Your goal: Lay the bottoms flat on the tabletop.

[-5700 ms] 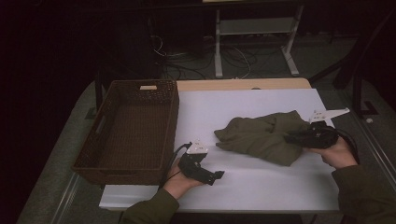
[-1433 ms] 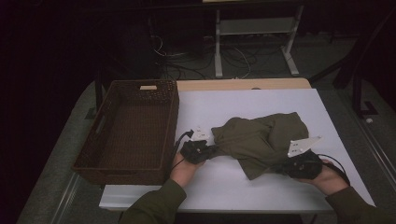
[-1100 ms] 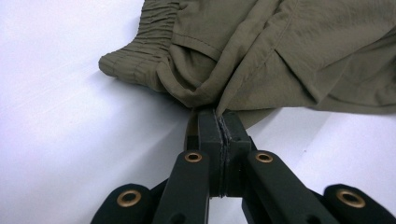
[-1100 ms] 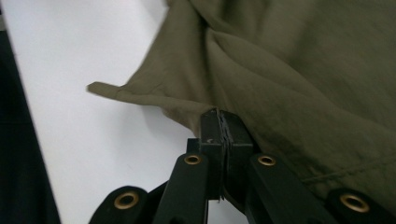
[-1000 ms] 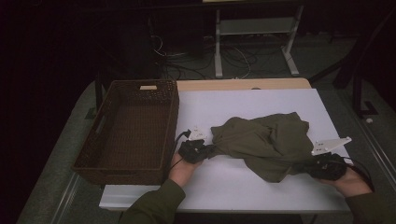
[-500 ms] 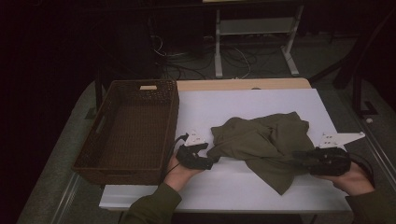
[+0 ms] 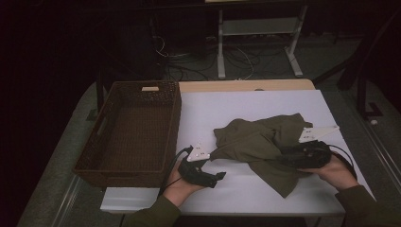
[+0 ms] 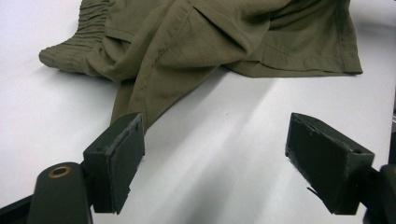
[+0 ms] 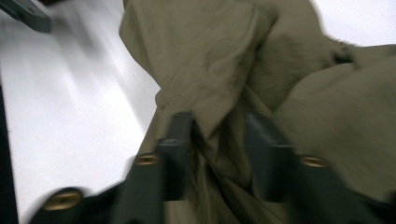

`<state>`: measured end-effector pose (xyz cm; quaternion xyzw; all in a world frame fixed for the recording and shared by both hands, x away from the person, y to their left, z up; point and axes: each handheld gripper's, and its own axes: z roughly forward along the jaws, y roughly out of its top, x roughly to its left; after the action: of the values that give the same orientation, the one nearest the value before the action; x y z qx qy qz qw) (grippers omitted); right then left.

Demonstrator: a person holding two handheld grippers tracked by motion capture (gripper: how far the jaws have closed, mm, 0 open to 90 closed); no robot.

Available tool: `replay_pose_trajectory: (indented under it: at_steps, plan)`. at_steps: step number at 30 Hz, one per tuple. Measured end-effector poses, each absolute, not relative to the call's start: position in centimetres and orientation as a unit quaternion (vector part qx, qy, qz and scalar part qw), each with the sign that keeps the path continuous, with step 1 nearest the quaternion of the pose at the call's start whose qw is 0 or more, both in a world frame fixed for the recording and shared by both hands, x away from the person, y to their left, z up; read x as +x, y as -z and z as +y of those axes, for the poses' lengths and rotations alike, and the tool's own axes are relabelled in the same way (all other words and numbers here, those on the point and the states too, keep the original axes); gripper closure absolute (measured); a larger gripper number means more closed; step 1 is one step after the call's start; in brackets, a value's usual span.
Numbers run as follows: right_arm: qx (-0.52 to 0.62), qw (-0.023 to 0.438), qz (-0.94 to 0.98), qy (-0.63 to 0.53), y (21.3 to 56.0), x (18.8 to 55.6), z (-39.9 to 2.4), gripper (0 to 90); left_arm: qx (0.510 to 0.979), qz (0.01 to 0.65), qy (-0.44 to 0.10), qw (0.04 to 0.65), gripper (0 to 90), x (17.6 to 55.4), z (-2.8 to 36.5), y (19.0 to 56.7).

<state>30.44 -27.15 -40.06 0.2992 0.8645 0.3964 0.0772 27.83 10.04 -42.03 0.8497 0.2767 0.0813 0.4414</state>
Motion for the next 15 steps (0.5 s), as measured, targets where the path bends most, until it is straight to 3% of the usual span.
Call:
replay_pose_trajectory:
  at_steps: [2, 5, 15]
  plan:
    - [0.296, 0.071, 0.871, -0.387, 40.3, 31.0, -26.4, 77.0, 0.849, 0.277, -0.082, 0.442, 19.4, 27.9, 10.0, 42.0]
    - [0.294, 0.074, 0.873, -0.382, 40.4, 31.8, -25.4, 85.6, 0.85, 0.277, -0.084, 0.441, 19.4, 28.0, 10.0, 42.1]
    - [0.285, 0.094, 0.859, -0.415, 39.1, 34.7, -21.7, 87.3, 0.849, 0.281, -0.086, 0.439, 19.4, 28.4, 10.1, 42.4]
